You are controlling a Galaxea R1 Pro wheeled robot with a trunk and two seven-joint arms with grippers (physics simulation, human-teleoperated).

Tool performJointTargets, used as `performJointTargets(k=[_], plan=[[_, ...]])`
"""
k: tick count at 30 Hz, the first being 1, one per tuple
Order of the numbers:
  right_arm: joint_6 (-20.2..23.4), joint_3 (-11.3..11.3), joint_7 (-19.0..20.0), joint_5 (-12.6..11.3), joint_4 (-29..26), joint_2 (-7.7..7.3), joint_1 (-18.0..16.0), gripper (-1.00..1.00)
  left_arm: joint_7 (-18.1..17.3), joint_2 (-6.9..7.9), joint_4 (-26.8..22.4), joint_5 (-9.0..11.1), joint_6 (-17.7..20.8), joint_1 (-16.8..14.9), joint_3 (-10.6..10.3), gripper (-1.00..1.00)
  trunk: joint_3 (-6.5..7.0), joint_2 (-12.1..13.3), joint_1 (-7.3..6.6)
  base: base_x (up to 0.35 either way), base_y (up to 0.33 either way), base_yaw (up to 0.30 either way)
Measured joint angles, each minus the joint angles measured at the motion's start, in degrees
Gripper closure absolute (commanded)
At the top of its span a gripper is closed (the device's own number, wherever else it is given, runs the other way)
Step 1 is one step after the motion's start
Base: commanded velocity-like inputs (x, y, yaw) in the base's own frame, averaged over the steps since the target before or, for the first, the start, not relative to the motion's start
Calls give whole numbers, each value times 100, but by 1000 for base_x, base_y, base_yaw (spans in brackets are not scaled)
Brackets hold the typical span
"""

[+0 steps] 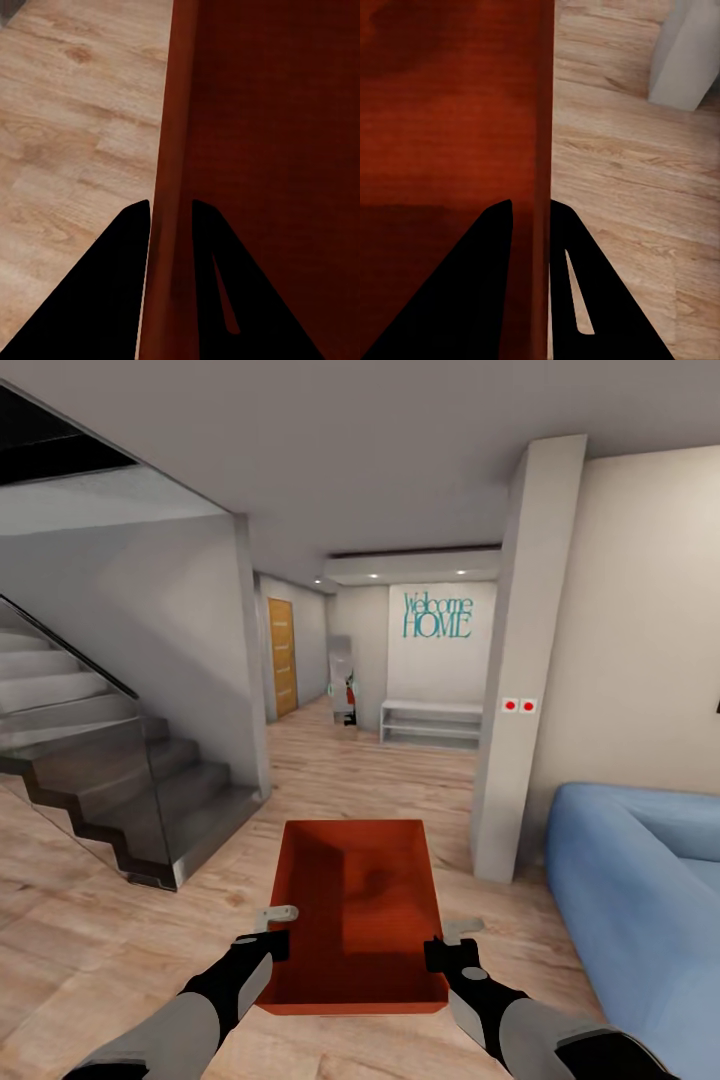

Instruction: Move the two storage containers from the living room to the garage. In the garage, place one container on the floor and stack the other container on top of it (either order is fine).

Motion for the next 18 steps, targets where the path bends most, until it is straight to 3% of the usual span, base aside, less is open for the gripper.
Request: performJointTargets(k=[18], plan=[[-8, 13, 3, -42, 4, 7, 0, 100, -3, 6, -33, -15, 36, 0, -9, 100, 0, 0, 0, 321, 71, 0]])
